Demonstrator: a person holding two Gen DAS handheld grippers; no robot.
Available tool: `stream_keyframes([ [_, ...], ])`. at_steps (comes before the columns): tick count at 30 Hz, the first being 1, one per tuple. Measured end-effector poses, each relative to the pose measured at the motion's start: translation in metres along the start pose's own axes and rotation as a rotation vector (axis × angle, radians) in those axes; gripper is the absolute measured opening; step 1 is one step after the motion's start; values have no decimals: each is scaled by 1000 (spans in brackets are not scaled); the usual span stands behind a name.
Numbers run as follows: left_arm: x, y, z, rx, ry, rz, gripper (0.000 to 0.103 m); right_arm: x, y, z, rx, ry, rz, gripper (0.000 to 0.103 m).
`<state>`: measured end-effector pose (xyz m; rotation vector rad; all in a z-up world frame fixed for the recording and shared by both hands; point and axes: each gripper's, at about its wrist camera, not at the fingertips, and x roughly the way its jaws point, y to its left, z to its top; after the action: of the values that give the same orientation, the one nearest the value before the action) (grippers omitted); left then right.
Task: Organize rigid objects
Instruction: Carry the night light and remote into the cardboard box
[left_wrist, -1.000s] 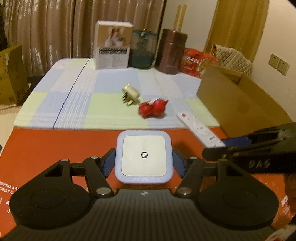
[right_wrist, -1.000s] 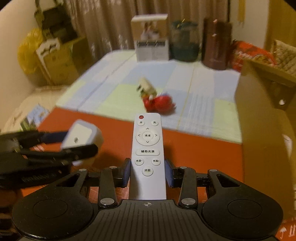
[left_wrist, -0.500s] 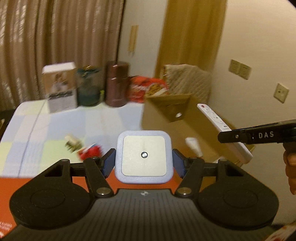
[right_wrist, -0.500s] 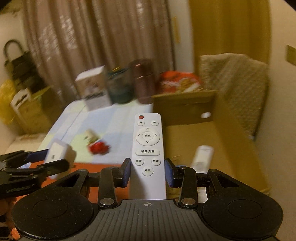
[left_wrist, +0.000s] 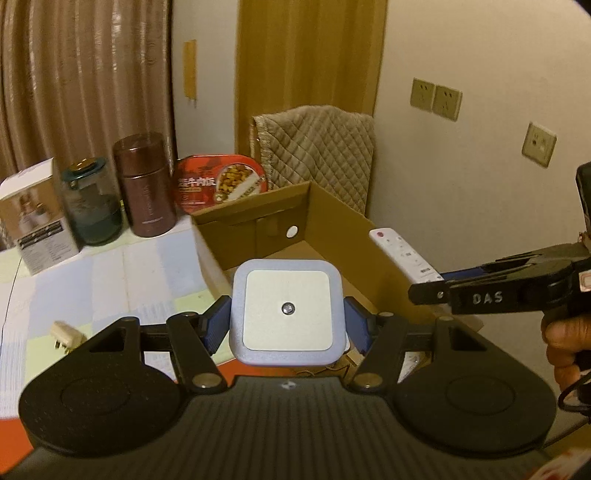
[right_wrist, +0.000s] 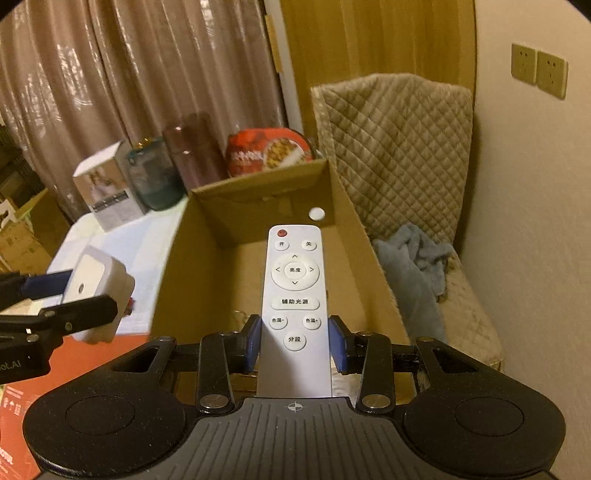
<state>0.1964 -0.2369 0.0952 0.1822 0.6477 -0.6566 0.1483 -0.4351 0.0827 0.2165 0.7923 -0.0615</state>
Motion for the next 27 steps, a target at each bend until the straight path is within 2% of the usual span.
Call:
stream_keyframes([
  [8,29,-17,5,52,45,-9,61,26,-18,1,15,35,11,35],
  [27,62,-15,12,84,76,-10,61,58,-36,7,45,85,-7,35],
])
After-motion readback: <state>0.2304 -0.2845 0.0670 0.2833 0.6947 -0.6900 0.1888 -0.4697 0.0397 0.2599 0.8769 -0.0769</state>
